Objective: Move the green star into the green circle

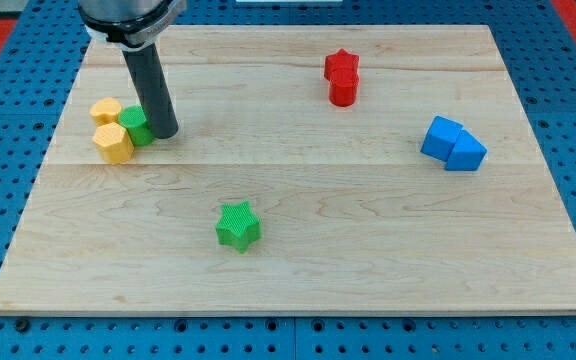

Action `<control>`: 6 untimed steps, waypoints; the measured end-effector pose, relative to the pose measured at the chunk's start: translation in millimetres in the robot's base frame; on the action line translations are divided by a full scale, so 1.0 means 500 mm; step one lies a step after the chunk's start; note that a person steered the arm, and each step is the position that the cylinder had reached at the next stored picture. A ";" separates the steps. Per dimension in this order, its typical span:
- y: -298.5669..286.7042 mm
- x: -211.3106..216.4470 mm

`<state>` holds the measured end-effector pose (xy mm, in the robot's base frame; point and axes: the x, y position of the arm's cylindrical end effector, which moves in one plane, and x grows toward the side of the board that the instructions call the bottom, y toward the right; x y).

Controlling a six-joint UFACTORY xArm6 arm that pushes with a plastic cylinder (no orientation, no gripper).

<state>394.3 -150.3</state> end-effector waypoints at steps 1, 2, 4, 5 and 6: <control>0.157 0.028; 0.292 0.150; 0.269 0.322; 0.121 0.295; 0.071 0.257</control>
<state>522.8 -114.8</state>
